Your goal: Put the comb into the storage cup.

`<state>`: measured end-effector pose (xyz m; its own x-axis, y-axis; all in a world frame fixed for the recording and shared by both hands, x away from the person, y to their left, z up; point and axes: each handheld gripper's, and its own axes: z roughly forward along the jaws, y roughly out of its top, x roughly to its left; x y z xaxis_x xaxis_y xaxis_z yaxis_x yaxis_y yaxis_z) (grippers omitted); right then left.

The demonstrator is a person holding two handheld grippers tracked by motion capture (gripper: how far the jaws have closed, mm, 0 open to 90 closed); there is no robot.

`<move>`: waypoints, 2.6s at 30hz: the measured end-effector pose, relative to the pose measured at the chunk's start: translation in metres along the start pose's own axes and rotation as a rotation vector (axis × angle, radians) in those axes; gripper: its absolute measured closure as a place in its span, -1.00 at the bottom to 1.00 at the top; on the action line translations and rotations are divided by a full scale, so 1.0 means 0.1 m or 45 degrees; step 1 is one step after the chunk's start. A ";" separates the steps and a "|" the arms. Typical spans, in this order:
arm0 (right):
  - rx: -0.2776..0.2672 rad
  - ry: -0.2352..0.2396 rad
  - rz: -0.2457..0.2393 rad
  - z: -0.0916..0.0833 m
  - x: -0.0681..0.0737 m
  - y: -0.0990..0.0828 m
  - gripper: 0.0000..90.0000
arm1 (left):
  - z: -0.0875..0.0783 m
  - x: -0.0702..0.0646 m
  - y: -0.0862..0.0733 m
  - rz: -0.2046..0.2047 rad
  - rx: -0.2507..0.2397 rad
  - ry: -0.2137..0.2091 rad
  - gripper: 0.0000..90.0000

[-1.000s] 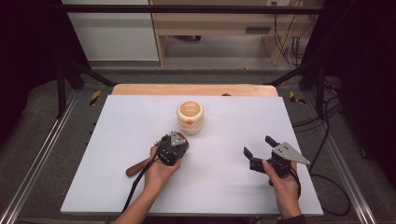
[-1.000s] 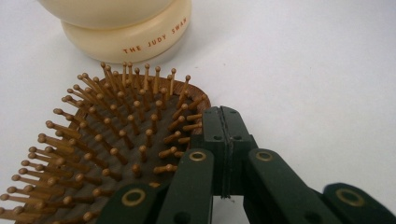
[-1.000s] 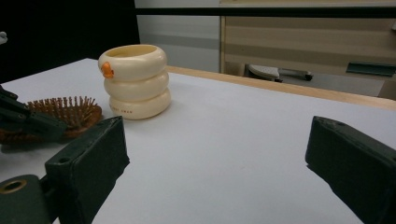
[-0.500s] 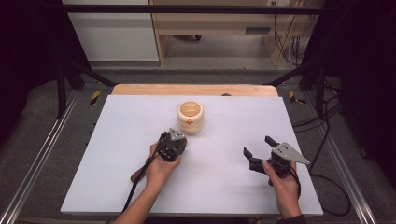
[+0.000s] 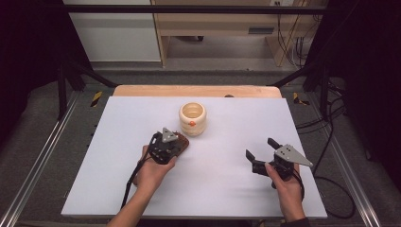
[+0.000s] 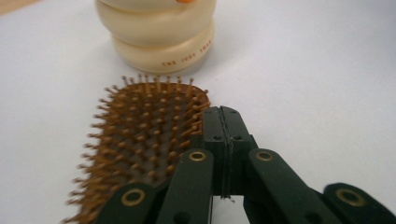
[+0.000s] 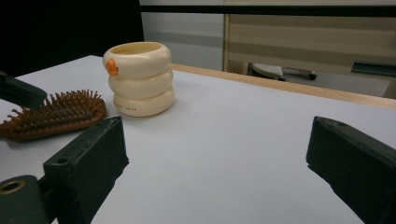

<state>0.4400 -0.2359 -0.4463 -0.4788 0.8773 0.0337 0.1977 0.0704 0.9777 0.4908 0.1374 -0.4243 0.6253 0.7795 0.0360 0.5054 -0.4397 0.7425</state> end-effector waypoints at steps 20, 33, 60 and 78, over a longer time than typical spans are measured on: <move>0.017 0.004 -0.011 0.00 0.01 -0.01 -0.88 | -0.43 0.26 -0.15 0.027 0.085 0.074 0.12; 0.028 0.012 -0.008 0.01 0.02 -0.02 -0.89 | -0.34 0.45 -0.27 -0.058 0.230 0.024 -0.79; 0.048 0.023 -0.017 0.03 0.03 -0.03 -0.89 | -0.14 0.48 -0.39 -0.035 0.437 -0.019 -0.76; 0.056 0.028 -0.023 0.04 0.04 -0.04 -0.89 | -0.10 0.47 -0.39 -0.024 0.504 -0.046 -0.05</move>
<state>0.4404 -0.2309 -0.4507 -0.5015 0.8649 0.0210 0.2261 0.1075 0.9682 0.4947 0.1955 -0.4450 0.6306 0.7761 -0.0043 0.7030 -0.5688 0.4270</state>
